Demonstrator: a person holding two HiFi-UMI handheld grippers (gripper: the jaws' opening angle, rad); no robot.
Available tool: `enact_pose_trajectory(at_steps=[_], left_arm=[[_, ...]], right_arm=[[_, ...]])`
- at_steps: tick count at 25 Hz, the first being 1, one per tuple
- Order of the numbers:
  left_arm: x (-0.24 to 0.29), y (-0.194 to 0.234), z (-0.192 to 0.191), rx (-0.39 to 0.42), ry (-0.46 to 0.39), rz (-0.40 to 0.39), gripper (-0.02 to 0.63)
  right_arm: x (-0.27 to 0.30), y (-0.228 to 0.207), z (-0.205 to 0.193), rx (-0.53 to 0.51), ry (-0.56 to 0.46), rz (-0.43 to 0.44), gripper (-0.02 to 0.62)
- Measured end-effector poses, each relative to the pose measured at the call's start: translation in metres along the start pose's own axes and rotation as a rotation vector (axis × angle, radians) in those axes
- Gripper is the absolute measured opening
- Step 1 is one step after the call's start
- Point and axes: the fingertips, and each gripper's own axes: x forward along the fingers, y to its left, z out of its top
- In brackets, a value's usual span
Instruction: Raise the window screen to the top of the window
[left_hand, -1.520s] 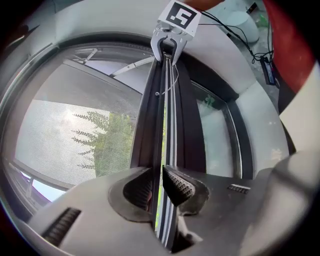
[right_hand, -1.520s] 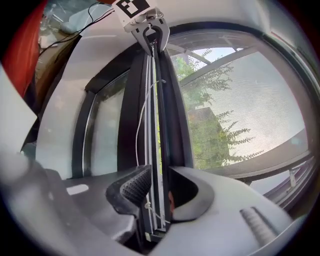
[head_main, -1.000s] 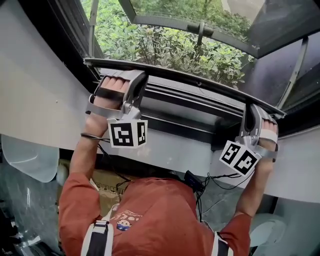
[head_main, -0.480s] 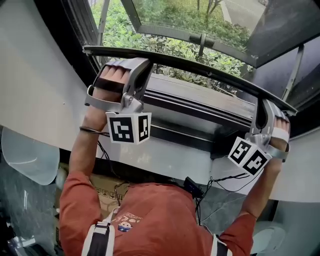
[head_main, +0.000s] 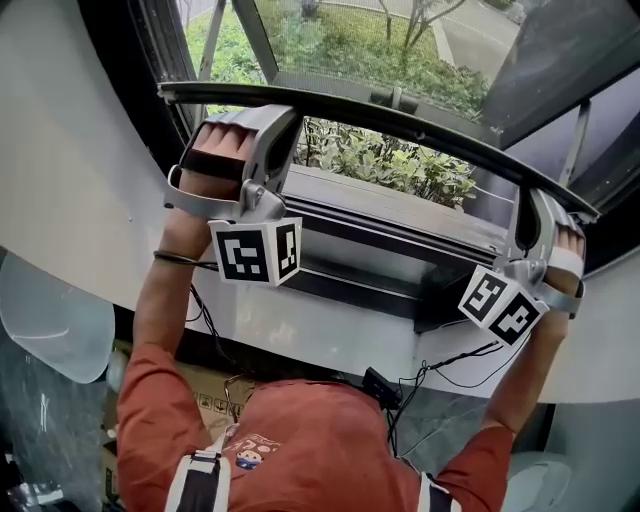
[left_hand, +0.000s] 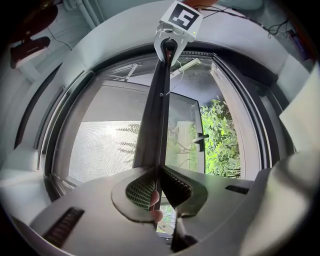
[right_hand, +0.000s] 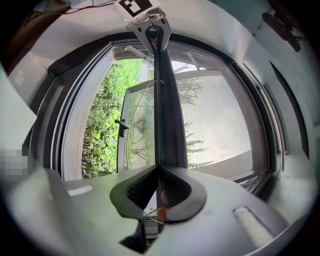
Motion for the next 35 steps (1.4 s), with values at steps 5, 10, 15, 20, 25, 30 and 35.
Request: enact_pose_trajectory(at_steps=[5, 10, 15, 20, 25, 30, 35], left_arm=[[0.005, 0.017, 0.002, 0.012, 0.020, 0.048, 0.038], [0.009, 0.032, 0.003, 0.033, 0.026, 0.085, 0.040], [0.013, 0.054, 0.005, 0.043, 0.032, 0.130, 0.041], [0.019, 0.082, 0.008, 0.045, 0.038, 0.177, 0.043], [0.026, 0.111, 0.010, 0.048, 0.028, 0.220, 0.044], [0.030, 0.129, 0.011, 0.053, 0.025, 0.244, 0.046], [0.031, 0.137, 0.009, 0.046, 0.014, 0.286, 0.045]], right_arm=[[0.005, -0.018, 0.000, -0.011, 0.009, -0.043, 0.037], [0.008, -0.033, 0.001, -0.026, 0.012, -0.073, 0.037], [0.011, -0.055, 0.002, -0.019, 0.011, -0.118, 0.037], [0.017, -0.084, 0.004, -0.018, 0.012, -0.162, 0.038], [0.021, -0.113, 0.006, -0.025, 0.012, -0.207, 0.040], [0.024, -0.132, 0.007, -0.053, 0.015, -0.241, 0.043], [0.024, -0.140, 0.011, -0.061, 0.015, -0.282, 0.043]])
